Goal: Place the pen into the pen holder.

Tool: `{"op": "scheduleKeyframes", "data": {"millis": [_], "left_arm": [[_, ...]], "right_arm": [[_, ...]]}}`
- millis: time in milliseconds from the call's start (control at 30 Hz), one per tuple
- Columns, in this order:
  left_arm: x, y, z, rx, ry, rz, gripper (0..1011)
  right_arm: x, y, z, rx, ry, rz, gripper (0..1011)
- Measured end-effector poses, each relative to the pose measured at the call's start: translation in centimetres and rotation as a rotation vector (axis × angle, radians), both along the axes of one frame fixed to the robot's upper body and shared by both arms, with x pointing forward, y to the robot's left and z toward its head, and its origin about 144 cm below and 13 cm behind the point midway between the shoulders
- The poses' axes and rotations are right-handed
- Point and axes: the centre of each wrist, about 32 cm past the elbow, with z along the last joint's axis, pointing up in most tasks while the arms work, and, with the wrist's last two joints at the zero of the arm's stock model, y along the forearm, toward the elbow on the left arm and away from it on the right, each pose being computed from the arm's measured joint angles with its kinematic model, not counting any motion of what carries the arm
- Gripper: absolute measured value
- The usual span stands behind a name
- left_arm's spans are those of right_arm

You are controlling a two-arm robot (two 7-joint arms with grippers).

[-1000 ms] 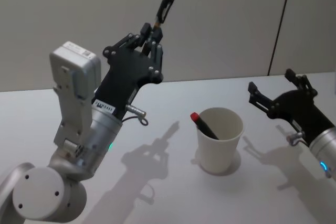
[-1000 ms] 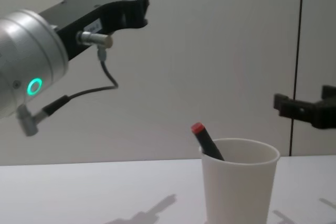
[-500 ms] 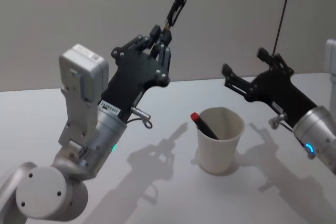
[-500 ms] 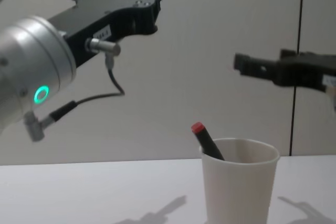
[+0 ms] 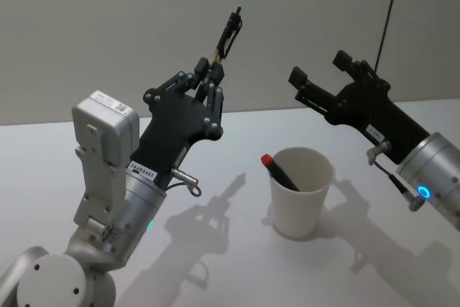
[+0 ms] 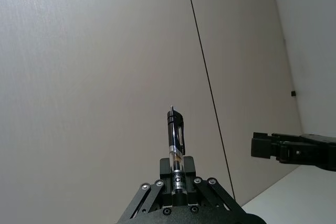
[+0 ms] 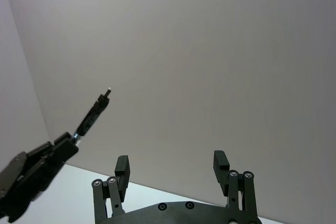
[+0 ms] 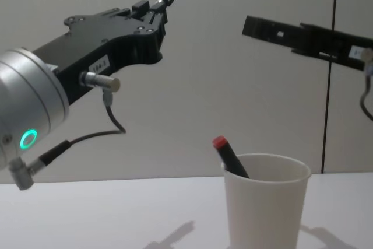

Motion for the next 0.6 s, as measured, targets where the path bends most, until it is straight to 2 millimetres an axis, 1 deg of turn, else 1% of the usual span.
{"op": "scheduleKeyframes", "data": {"millis": [333, 600], "left_arm": [[0.0, -0.3, -0.7, -0.014, 0.019, -0.009, 145], [0.1, -0.6, -1.0, -0.02, 0.028, -0.022, 145]], "right_arm": [[-0.9, -0.7, -0.7, 0.138, 0.07, 0.081, 1001], [-1.9, -1.3, -1.8, 0.269, 0.141, 0.179, 1001]]}}
